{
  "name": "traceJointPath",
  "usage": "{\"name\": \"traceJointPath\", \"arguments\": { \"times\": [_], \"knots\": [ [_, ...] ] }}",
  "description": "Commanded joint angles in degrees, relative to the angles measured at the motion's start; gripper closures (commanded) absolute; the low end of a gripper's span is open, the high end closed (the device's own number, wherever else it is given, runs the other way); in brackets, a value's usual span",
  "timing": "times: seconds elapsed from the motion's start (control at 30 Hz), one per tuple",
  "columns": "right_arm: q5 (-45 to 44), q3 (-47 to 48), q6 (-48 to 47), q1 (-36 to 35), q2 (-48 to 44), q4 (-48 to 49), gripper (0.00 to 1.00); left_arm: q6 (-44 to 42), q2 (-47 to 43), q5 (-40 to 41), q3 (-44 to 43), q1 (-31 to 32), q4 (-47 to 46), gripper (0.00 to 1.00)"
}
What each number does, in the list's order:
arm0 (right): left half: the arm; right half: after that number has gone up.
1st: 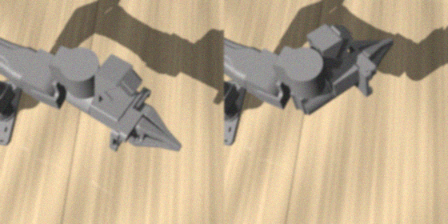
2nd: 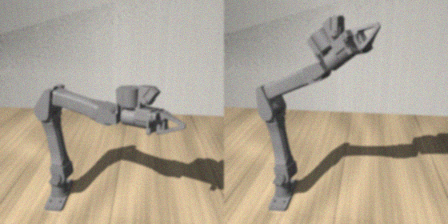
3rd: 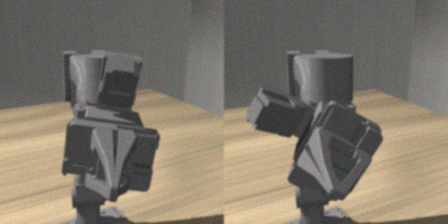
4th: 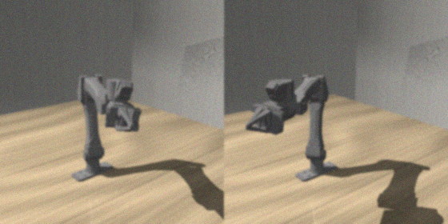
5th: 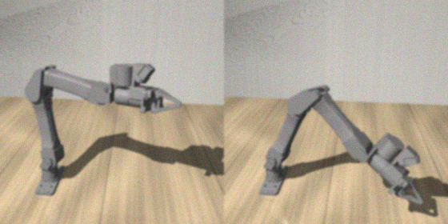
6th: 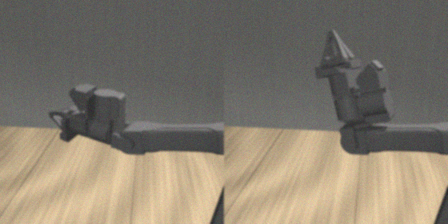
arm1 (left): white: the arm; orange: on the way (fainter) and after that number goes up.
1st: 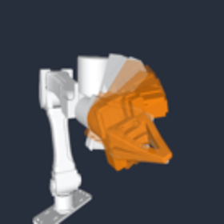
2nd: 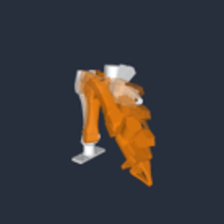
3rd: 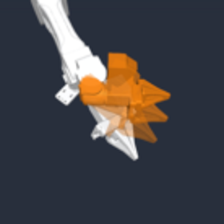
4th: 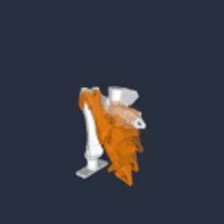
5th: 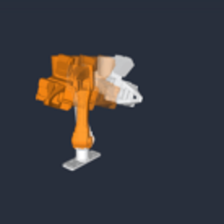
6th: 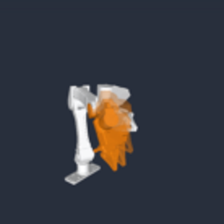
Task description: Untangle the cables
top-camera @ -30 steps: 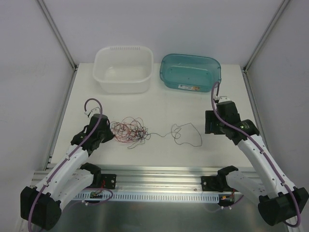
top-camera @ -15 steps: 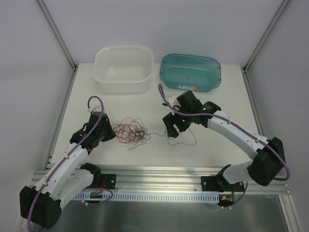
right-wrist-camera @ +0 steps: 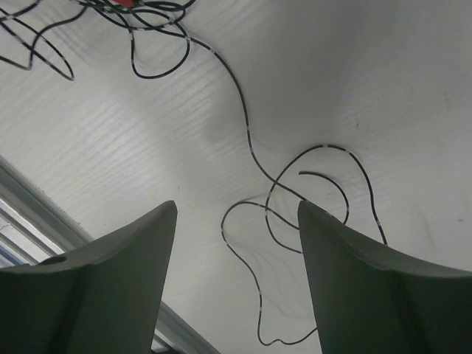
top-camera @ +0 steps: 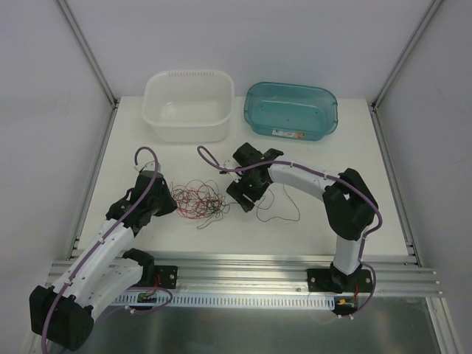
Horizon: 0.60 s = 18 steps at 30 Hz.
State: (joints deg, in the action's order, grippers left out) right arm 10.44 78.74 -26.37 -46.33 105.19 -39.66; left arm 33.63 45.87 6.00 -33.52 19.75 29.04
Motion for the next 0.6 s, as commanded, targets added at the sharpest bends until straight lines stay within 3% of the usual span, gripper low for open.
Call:
{"name": "traceJointPath", "arguments": {
  "times": [0.0,0.33,0.4,0.57],
  "knots": [
    [-2.7,2.8,-3.5,-0.3,2.4,-1.1,0.30,-0.8,-1.2,-0.6,-0.3,-0.7,0.2,1.00],
    [-5.3,-0.1,-1.4,-0.8,3.6,4.0,0.38,-0.8,0.1,0.0,-0.3,-0.7,0.2,1.00],
    [-7.3,-2.9,3.6,-0.7,0.5,7.8,0.45,-0.7,0.0,0.2,-0.1,-0.7,0.2,1.00],
    [-8.3,-9.0,20.8,0.7,-6.4,16.8,0.45,-0.1,-1.0,0.8,0.1,-0.7,0.2,1.00]
  ]
}}
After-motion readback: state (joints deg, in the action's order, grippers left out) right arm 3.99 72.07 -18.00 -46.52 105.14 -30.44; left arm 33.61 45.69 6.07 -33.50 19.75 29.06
